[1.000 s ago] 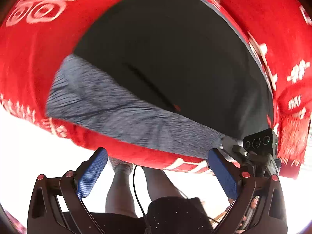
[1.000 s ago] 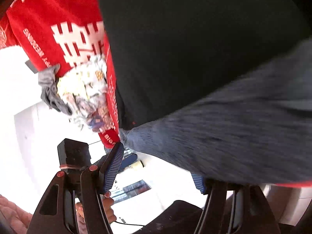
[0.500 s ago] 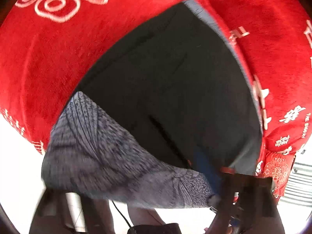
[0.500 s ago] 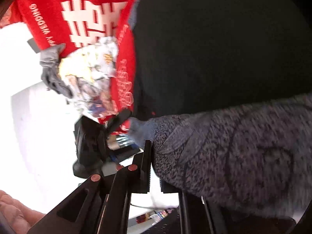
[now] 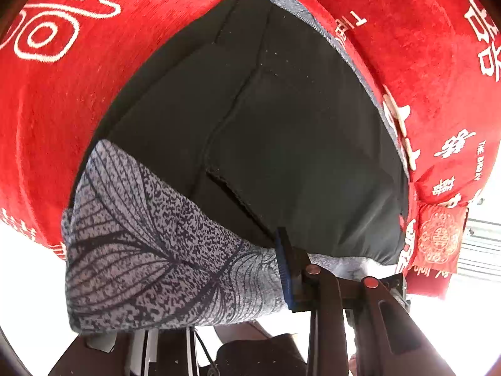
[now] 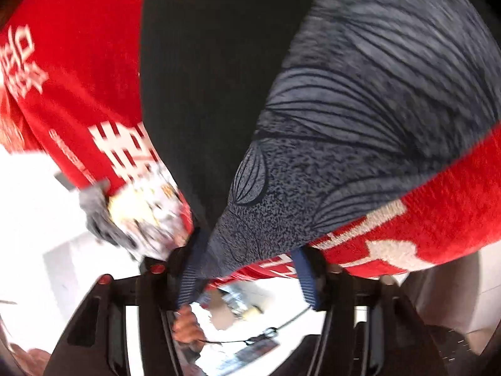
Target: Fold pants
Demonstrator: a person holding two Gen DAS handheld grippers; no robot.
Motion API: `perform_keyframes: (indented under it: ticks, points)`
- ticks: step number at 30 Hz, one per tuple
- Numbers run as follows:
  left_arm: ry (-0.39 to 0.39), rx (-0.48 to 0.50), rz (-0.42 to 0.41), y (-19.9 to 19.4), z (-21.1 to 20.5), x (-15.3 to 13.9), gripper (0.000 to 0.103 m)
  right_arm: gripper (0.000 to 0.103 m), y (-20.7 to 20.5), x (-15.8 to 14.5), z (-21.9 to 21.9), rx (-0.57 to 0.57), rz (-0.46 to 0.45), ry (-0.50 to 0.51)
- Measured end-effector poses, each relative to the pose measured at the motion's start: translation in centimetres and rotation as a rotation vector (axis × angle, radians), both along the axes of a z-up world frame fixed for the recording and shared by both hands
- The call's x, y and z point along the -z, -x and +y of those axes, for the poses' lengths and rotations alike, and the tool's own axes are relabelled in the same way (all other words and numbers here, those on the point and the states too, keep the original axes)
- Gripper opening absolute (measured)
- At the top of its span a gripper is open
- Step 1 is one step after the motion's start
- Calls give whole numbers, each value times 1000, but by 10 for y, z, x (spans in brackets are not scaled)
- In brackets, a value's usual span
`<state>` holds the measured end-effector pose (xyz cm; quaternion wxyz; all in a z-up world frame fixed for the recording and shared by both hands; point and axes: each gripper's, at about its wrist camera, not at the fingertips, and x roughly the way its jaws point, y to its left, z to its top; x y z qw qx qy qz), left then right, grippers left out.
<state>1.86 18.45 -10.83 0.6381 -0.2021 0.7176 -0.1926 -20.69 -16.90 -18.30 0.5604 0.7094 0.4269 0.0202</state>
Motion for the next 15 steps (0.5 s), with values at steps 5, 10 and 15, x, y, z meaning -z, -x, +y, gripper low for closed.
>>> perform_keyframes:
  ticks: [5, 10, 15]
  points:
    - [-17, -38, -32, -10, 0, -22, 31, 4, -20, -47, -3, -74, 12, 158]
    - [19, -62, -153, -40, -12, -67, 32, 5, -91, -118, -30, -242, -94, 353]
    - [24, -112, -289, -100, -36, -93, 32, 4, -191, -149, -66, -383, -171, 448]
